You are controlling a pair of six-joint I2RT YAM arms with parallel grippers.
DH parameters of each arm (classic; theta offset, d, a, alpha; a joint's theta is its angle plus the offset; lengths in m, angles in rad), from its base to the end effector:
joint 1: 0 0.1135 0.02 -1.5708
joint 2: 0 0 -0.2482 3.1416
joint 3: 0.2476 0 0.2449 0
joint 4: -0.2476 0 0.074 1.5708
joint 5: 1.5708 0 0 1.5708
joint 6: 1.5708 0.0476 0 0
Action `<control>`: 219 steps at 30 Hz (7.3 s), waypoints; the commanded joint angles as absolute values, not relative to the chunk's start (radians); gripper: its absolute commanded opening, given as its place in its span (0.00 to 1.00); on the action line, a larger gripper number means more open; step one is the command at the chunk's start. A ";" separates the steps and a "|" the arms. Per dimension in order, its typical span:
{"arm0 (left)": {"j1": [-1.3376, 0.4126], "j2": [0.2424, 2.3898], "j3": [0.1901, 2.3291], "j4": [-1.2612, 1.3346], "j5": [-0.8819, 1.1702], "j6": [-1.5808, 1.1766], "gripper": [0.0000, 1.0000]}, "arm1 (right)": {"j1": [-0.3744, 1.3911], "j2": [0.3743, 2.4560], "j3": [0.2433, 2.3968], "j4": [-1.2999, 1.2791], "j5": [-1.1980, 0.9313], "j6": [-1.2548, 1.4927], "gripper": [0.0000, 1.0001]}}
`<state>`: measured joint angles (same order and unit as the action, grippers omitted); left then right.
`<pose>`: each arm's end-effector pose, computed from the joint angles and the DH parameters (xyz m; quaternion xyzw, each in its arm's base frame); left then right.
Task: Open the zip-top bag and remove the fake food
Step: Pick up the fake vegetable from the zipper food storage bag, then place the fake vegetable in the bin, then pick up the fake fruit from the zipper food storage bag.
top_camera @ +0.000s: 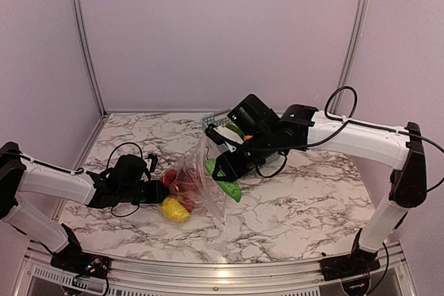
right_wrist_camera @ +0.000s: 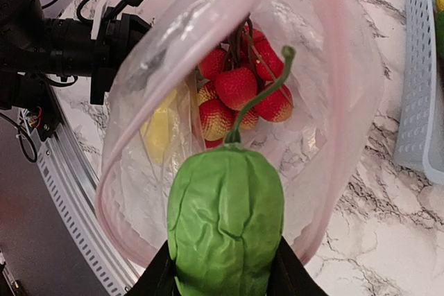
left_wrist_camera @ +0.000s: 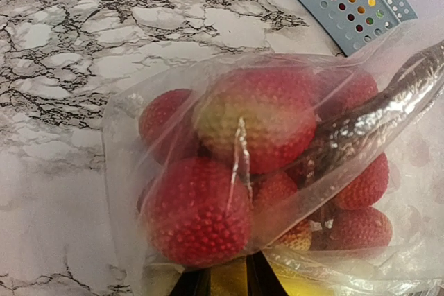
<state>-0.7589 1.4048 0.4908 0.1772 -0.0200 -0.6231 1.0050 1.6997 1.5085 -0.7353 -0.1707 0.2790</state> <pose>0.1904 -0.1793 0.1252 0.0580 0.9124 -0.2511 0.3179 0.1910 0.3159 0.2768 -0.3608 0.8739 0.2537 0.2042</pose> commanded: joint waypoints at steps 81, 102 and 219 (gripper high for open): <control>-0.750 1.358 0.521 0.091 -0.041 -0.589 0.21 | 0.528 2.070 1.978 -0.622 0.182 -0.005 0.65; -0.750 1.357 0.527 0.100 -0.040 -0.597 0.21 | 0.752 1.523 1.415 -0.558 -0.064 0.217 0.28; -0.624 1.561 0.951 -0.043 0.172 -0.389 0.20 | 0.967 2.063 1.494 0.011 -0.092 0.451 0.00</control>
<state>-0.6209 1.6493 0.9646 -0.0284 0.2493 -0.3817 0.9604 2.0705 1.4616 -0.0132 -0.1173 0.4561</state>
